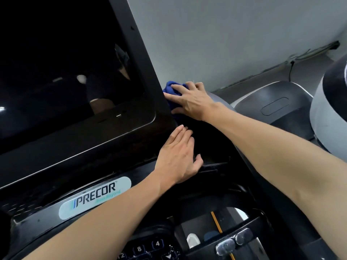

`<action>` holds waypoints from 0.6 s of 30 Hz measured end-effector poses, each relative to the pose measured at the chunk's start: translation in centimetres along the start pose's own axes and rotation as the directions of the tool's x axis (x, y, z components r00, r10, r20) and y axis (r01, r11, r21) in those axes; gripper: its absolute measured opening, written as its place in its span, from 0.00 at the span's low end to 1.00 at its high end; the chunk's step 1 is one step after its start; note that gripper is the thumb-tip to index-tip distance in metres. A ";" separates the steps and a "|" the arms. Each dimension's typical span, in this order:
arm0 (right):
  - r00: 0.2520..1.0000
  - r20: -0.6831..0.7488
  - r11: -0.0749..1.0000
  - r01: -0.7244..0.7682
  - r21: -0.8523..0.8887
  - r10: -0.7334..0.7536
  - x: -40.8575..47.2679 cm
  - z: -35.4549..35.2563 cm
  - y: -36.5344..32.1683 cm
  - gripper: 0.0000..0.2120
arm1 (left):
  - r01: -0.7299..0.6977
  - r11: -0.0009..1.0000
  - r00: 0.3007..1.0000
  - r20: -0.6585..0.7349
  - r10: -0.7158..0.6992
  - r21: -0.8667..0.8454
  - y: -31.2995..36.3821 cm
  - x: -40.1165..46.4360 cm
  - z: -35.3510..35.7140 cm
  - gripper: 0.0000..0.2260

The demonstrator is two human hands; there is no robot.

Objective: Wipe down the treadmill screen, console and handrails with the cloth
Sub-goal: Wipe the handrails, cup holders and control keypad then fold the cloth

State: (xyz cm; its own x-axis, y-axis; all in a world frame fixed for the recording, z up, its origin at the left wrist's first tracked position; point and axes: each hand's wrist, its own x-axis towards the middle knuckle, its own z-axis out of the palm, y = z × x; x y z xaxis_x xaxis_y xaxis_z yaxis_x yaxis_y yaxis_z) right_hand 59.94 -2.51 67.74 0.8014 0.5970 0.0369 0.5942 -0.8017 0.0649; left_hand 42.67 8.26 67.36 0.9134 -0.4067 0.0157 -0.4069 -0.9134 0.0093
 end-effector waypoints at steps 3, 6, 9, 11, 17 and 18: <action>0.999 -0.005 0.998 -0.053 0.039 0.053 -0.9 0.0 0.2 0.29 | -0.004 1.000 1.000 -0.007 0.004 0.008 0.1 -0.1 -0.1 0.27; 0.984 -0.100 0.983 -0.138 0.124 0.151 -4.8 1.2 1.9 0.31 | -0.003 1.000 1.000 -0.014 0.003 -0.003 0.0 -0.1 0.0 0.26; 0.961 -0.183 0.972 -0.181 0.151 0.207 -7.6 2.7 3.1 0.33 | 0.003 1.000 1.000 -0.014 -0.003 -0.018 0.0 -0.2 0.0 0.26; 0.961 -0.153 0.963 -0.205 0.176 0.232 -6.2 2.5 2.6 0.32 | 0.005 1.000 1.000 -0.017 -0.006 -0.019 0.0 -0.2 0.1 0.27; 0.995 -0.043 0.982 -0.085 0.167 0.093 -2.1 0.5 1.8 0.30 | 0.000 1.000 1.000 -0.009 0.000 -0.010 0.0 -0.1 -0.1 0.27; 0.994 -0.039 0.983 -0.096 0.156 0.104 -2.5 0.6 1.8 0.29 | -0.005 1.000 1.000 -0.009 0.005 -0.009 0.0 -0.1 -0.1 0.26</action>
State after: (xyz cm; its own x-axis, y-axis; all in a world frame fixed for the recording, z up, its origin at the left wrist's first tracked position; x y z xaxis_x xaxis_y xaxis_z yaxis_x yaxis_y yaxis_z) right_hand 59.03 -5.43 67.17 0.8554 0.5114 0.0823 0.5175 -0.8503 -0.0954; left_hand 42.57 8.29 67.46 0.9114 -0.4108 0.0247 -0.4112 -0.9114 0.0183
